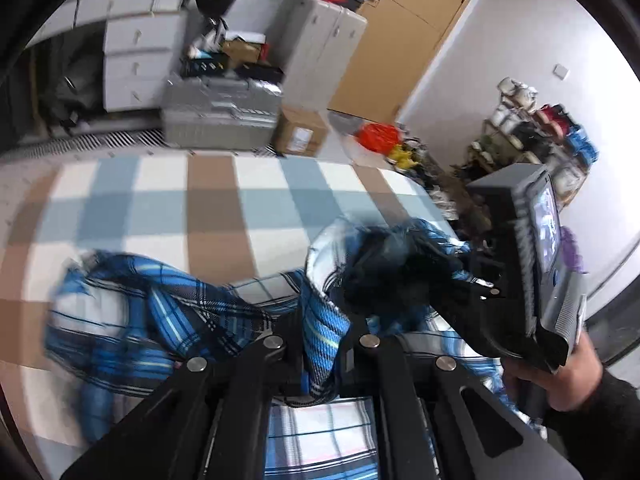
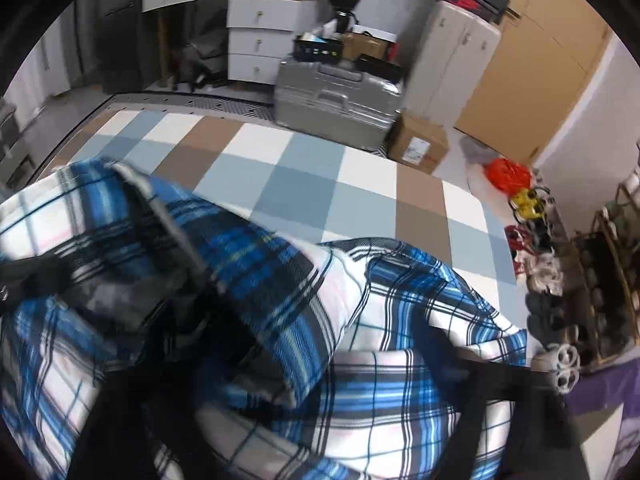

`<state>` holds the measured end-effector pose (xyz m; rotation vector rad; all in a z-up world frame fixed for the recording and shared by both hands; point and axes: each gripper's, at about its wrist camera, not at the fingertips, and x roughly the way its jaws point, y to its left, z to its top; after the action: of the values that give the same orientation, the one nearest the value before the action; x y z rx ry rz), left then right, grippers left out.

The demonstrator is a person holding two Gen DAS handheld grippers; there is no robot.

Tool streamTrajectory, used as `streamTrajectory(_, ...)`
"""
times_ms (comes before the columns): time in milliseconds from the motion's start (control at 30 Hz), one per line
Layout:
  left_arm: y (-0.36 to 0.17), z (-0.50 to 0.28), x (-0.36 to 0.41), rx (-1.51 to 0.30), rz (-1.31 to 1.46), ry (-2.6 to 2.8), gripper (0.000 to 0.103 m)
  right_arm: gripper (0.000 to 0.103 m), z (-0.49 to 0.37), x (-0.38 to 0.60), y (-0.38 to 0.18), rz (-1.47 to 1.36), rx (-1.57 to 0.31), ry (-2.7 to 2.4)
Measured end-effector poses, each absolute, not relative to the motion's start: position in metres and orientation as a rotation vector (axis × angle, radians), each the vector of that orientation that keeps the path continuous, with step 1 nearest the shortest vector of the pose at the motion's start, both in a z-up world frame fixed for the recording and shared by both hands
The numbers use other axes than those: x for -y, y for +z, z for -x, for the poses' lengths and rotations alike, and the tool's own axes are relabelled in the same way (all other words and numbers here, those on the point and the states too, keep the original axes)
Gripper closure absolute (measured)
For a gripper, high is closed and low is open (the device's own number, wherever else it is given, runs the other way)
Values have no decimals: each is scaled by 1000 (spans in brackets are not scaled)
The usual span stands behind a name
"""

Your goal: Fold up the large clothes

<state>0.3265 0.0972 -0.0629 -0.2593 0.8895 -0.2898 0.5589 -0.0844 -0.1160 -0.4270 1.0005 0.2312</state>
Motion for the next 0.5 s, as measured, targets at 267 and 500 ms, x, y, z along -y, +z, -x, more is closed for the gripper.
streamTrajectory(267,3,-258,-88,-743,211,-289,100,101,-509,114,-29,348,-835,191)
streamTrajectory(500,5,-138,-73,-621,227,-293,100,101,-389,150,12,270,-711,266)
